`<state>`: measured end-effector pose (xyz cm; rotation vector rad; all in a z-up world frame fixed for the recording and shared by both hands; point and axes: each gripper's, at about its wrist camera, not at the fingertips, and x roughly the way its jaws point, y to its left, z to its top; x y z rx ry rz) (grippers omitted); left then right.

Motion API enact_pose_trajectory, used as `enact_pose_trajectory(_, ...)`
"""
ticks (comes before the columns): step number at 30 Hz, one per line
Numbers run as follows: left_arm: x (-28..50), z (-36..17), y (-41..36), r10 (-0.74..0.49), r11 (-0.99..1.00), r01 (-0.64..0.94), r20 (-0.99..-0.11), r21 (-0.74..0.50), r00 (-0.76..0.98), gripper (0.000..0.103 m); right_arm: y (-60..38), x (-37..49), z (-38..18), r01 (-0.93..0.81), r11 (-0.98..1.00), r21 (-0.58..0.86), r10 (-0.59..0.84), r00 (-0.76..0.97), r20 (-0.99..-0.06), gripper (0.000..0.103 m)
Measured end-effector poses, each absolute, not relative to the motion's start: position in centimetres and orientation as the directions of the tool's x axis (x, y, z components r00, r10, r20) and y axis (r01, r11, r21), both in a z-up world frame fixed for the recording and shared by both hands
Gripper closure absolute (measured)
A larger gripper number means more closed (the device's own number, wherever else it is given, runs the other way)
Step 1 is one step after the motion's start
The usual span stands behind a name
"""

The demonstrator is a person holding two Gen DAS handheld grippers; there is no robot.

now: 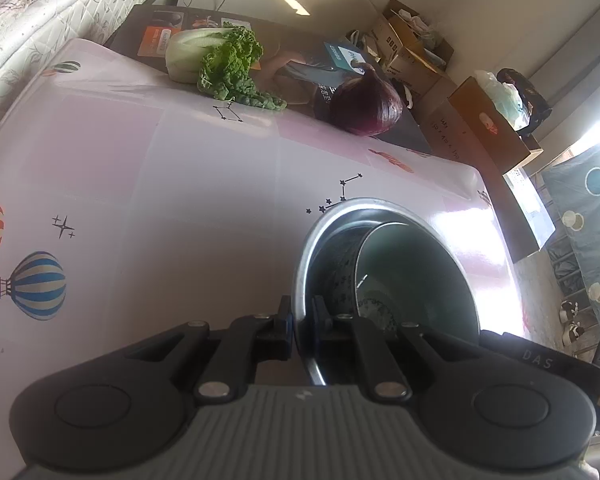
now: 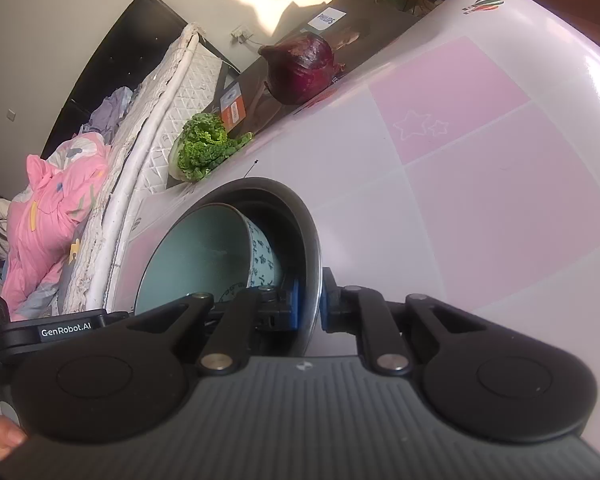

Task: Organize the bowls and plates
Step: 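Lift the steel bowl with the green bowl using both tools, then carry the steel bowl over the white plate and lower it onto the plate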

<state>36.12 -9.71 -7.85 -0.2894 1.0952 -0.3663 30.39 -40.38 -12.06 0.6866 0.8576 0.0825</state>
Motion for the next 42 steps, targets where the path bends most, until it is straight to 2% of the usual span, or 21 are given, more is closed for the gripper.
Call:
enact_pose_trajectory(21,35.7,-6.6,-9.8,-0.437,0.898,0.161,-0.790,-0.409,0.430,0.095,-40.6,29.7,-10.4,0.189,0.796,0.575,0.312,0.687,-0.657,0.092)
enact_pose_trajectory(42,29.9,-1.3,-9.1,-0.462,0.886,0.203,-0.760,-0.416,0.458,0.095,-39.9,23.3,-5.0,0.180,0.794,0.580,0.300,0.715,-0.632,0.092)
